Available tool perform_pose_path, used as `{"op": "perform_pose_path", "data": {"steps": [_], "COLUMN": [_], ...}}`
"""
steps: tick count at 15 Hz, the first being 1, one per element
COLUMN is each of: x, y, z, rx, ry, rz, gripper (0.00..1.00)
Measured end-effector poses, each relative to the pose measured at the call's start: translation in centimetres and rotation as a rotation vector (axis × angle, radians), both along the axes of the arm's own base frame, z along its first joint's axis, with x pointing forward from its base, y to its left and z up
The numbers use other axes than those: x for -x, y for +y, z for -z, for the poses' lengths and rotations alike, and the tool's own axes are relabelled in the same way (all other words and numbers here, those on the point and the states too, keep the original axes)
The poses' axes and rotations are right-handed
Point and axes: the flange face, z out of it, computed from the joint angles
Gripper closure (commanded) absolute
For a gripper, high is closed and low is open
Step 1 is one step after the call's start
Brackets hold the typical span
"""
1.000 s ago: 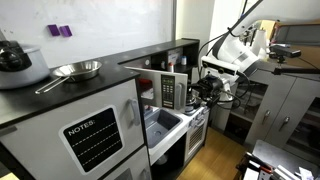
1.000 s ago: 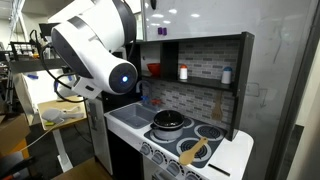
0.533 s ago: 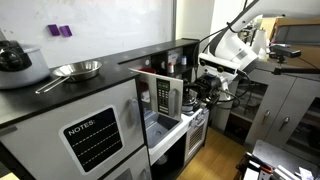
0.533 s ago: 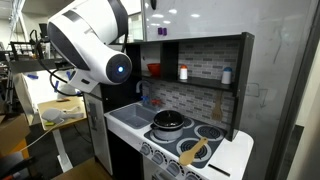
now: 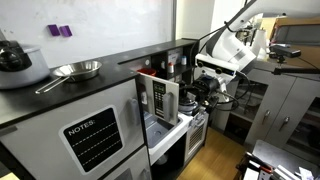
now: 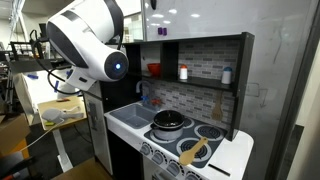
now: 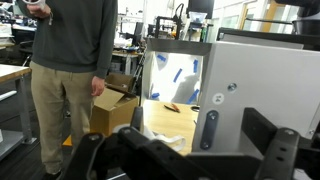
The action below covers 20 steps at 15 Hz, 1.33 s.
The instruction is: Open the microwave
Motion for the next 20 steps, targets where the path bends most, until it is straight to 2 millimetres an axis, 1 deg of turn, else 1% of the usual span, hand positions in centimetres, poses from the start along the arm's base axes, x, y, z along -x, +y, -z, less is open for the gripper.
{"op": "perform_pose_path", "data": {"steps": [5,7,10,14,17,20], "x": [-0.1,-0.3,-0.7,-0.5,0.2,1.3], "y": [-0.1,-0.4,-1.6,-3.3,-4.6,-6.1], "z": [0.1,0.4,1.3,2.2,2.0,1.1], "rx": [0.009,0.041,0.138,0.282,0.401,0.514], "ry": [0.000,0.001,0.003,0.003,-0.022,-0.059], "rz": [0.006,0.027,0.077,0.078,0.038,-0.019], "gripper": [0.00,0.00,0.00,0.00,0.00,0.00]}}
